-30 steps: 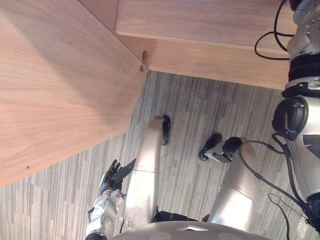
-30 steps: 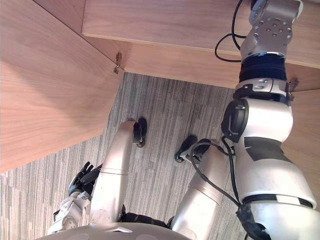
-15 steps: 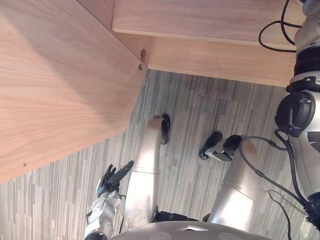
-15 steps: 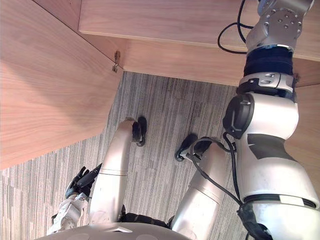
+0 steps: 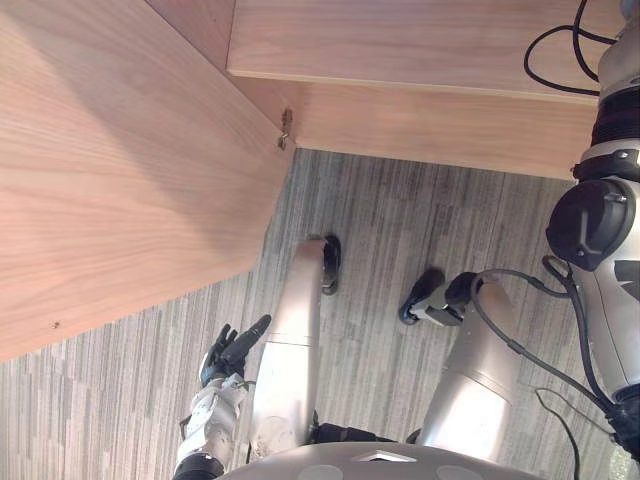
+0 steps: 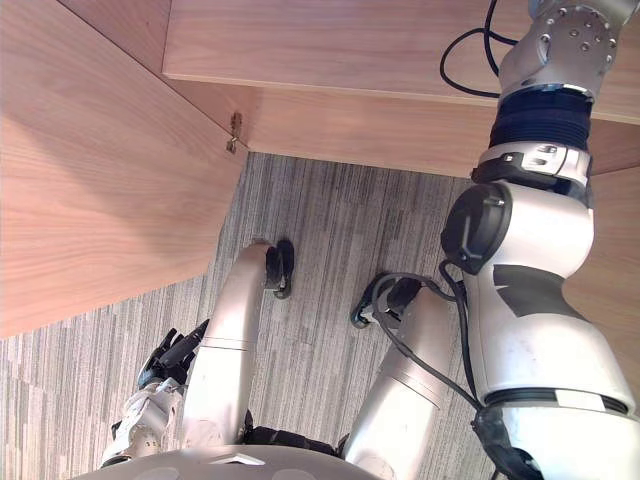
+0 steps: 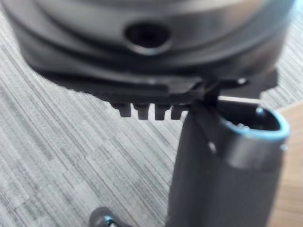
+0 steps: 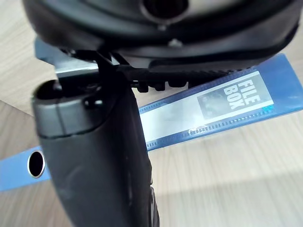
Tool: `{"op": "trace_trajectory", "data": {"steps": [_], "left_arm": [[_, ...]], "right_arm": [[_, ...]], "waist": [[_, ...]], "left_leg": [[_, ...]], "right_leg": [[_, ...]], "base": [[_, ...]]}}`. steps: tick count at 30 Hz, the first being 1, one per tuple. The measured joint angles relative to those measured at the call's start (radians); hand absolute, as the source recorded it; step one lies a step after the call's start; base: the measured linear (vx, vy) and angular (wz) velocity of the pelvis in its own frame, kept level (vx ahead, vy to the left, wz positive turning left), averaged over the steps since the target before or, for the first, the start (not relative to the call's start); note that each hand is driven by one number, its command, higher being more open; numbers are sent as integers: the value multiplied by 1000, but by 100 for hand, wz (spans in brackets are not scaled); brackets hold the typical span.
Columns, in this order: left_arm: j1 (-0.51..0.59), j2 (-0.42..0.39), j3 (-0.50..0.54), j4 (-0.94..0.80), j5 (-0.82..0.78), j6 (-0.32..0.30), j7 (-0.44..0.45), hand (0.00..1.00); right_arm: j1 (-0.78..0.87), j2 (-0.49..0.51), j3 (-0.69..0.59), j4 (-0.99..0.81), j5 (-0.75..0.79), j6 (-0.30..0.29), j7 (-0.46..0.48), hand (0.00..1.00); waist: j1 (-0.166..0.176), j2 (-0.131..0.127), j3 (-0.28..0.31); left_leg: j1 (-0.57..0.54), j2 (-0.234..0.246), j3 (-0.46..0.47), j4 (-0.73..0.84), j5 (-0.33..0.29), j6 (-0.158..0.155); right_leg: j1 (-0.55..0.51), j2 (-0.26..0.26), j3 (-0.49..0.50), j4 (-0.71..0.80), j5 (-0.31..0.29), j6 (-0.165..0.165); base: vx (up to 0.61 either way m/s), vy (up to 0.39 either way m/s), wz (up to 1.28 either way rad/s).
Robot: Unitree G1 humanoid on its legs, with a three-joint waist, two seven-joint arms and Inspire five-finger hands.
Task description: Walk over to the cabinet, pick up the folder, carry it to the office cabinet, place the folder inside the office cabinet, then close the office cabinet door
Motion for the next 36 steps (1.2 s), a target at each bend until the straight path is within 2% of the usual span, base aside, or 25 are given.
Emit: {"op": "trace_trajectory", "data": {"steps": [3, 8, 14, 19, 20, 22, 27, 31, 34, 36], "left_arm": [[-8, -5, 1, -2, 0, -1, -1, 100], [-11, -22, 30, -2, 0, -2, -4, 100], [-17, -24, 30, 6, 0, -4, -12, 100], [-30, -26, 25, 5, -1, -8, -9, 100], [-29, -24, 26, 5, -1, -8, -9, 100], [-29, -23, 26, 5, -1, -8, -12, 100], [-14, -18, 26, 4, 0, -7, -30, 100], [10, -15, 27, 5, 0, -5, -41, 100], [29, -9, 26, 4, 1, -5, -68, 100], [45, -3, 25, -1, 1, -4, -85, 100]], "right_arm": [[30, 29, -11, 1, -26, 13, 1, 100], [114, 66, -1, 32, -188, 134, 6, 100], [158, 97, 81, 125, -351, 241, 26, 100], [192, 97, 156, 169, -436, 327, 61, 100], [193, 94, 186, 183, -456, 359, 82, 100], [193, 82, 217, 199, -470, 388, 116, 100], [193, 55, 247, 216, -507, 426, 178, 100], [222, 20, 262, 247, -638, 472, 257, 100], [244, 3, 296, 299, -791, 528, 339, 100], [267, -15, 316, 307, -875, 541, 406, 100]], "waist": [[-1, 2, -2], [-1, 2, -13], [-6, -4, -33], [-17, -25, -58], [-22, -36, -63], [-24, -39, -65], [-28, -41, -66], [-22, -47, -68], [-24, -50, -70], [-29, -53, -71]], "left_leg": [[36, 3, 1, -15, -3, -4], [120, 16, 3, -61, -6, -10], [202, 35, 7, -115, -10, -17], [242, 37, 5, -148, -9, -20], [253, 37, 8, -160, -9, -20], [263, 40, 8, -169, -9, -20], [274, 42, 14, -184, -9, -19], [289, 41, 19, -207, -5, -18], [318, 42, 27, -236, -3, -16], [334, 42, 30, -256, -1, -15]], "right_leg": [[36, 6, -2, -18, 0, 0], [122, 23, -21, -74, 5, 0], [203, 49, -34, -140, 16, -3], [253, 56, -51, -182, 20, -1], [259, 57, -50, -193, 23, 1], [272, 64, -51, -207, 28, 5], [281, 66, -51, -226, 33, 7], [292, 67, -53, -246, 37, 10], [320, 68, -57, -275, 45, 11], [338, 70, -63, -299, 52, 13]], "base": [[-21, 42, -3], [-7, 40, -4], [32, 32, -6], [48, 28, 0], [41, 28, -1], [36, 24, -4], [19, 12, -2], [46, 2, 0], [52, 0, -1], [63, 6, 0]]}}
